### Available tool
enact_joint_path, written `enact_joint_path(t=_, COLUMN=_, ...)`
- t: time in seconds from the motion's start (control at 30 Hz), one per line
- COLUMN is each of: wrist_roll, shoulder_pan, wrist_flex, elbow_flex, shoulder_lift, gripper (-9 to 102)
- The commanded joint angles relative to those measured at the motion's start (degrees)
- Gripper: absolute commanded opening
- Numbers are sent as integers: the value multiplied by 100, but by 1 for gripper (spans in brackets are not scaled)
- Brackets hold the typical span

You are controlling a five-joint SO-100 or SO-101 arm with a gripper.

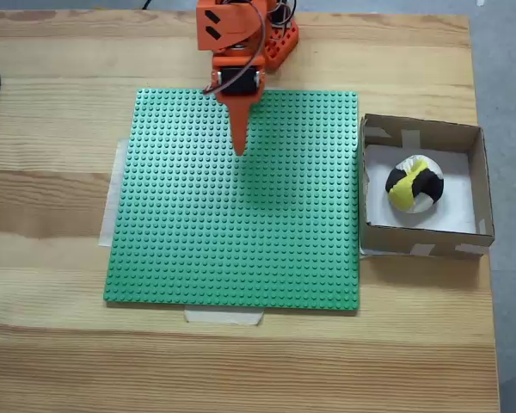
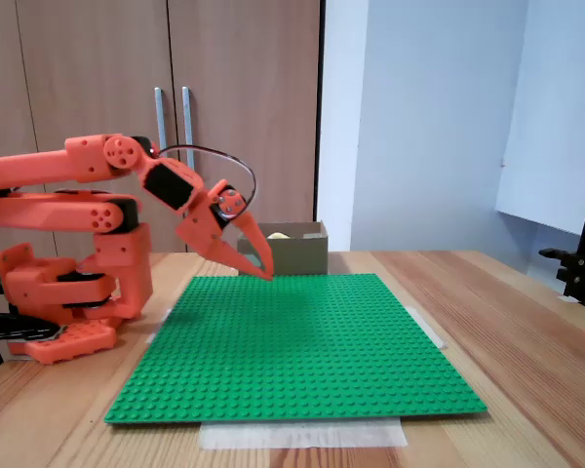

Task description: Pick the ball and put it in the box.

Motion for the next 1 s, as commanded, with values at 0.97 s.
enact_joint_path(t=0.97, wrist_roll=132, shoulder_pan=220, wrist_flex=-923, elbow_flex=1626, shoulder_lift=457, gripper=-1)
